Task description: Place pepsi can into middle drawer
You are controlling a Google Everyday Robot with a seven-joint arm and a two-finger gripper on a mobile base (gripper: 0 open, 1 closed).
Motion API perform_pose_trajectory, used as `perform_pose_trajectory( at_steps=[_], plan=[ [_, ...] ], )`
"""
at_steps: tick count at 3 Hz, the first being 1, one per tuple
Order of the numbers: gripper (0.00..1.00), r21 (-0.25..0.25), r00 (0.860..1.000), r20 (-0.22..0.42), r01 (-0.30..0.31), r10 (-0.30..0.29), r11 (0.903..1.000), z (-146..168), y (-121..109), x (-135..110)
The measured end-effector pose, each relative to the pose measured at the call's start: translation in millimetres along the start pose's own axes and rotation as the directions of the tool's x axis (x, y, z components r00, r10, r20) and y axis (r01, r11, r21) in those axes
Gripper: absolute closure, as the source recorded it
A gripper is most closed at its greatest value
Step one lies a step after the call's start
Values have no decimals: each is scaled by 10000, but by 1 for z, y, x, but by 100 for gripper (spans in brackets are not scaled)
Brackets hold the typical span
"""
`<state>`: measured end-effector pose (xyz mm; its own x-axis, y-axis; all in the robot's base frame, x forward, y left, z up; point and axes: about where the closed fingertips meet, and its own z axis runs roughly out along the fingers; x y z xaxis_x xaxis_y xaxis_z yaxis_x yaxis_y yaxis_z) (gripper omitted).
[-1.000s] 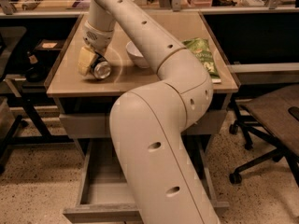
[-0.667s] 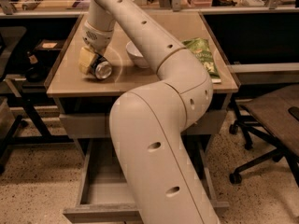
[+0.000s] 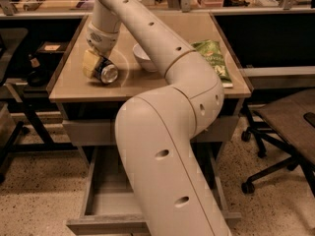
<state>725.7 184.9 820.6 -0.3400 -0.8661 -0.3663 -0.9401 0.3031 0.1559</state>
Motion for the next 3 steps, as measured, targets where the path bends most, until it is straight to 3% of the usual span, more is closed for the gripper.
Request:
perform_pose_trajectory(
  at_steps=[2,3],
  plan=[
    [100,228,9987,338,363,-370,9991,-16,9,-3],
    [100,246,9970,566,512,-525,9984,-26,28,4]
  ],
)
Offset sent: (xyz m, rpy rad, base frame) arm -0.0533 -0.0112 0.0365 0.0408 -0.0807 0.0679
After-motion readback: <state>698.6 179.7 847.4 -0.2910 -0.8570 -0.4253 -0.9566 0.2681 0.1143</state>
